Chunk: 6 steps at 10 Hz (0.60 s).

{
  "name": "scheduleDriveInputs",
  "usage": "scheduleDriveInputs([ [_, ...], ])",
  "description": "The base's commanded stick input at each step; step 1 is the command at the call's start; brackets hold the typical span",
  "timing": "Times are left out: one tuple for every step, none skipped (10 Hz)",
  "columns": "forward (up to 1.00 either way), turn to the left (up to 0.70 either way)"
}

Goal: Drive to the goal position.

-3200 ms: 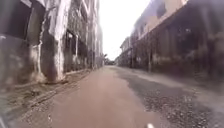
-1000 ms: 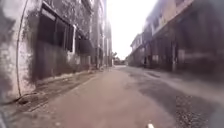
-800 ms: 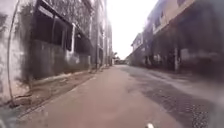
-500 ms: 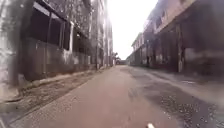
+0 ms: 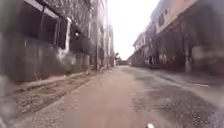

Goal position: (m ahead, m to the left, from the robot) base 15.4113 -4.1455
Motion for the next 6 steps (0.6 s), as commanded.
scheduleDriveInputs([
  [1.00,0.00],
  [1.00,0.00],
  [1.00,-0.05],
  [1.00,-0.23],
  [1.00,-0.34],
  [1.00,-0.36],
])
